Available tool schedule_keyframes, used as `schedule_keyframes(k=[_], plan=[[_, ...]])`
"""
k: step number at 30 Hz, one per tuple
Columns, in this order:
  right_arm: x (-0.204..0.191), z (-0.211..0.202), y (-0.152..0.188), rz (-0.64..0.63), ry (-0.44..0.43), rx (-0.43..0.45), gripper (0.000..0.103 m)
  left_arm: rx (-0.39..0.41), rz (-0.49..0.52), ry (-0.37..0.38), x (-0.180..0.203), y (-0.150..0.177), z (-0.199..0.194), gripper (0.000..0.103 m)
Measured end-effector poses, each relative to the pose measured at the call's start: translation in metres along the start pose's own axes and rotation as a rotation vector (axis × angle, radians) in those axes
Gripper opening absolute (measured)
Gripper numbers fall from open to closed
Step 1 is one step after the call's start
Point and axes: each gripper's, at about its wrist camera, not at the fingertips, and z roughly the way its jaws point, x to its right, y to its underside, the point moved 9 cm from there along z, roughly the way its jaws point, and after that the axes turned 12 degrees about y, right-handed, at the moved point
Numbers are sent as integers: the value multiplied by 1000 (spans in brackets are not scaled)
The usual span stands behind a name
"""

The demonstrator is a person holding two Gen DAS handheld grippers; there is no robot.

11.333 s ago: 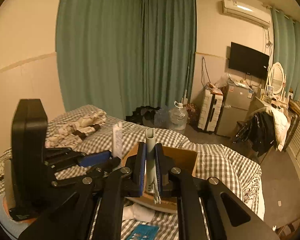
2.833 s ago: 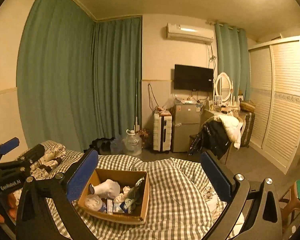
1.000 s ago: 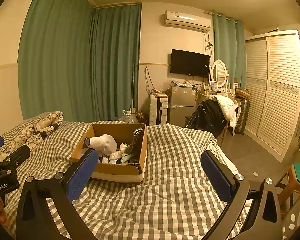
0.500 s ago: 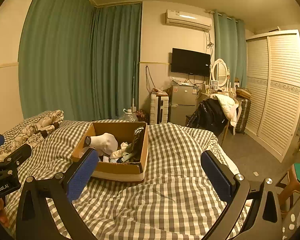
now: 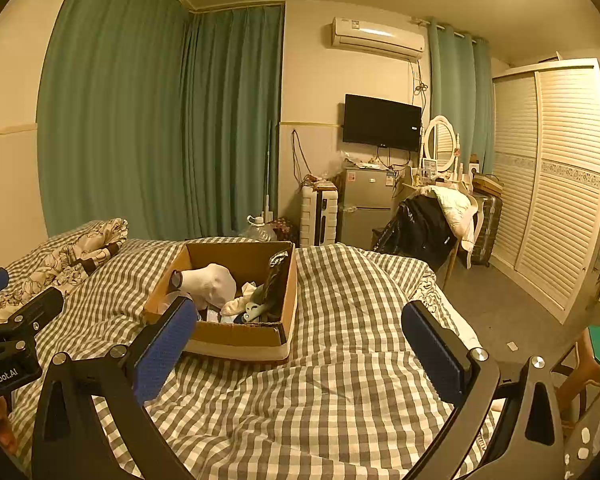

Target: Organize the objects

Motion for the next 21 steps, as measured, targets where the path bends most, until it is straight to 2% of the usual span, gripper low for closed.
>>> schedule_keyframes(k=[21], plan=[[-4,2,10,-7,-7,-13,103,-11,-26,-3,-5,6,0,103]])
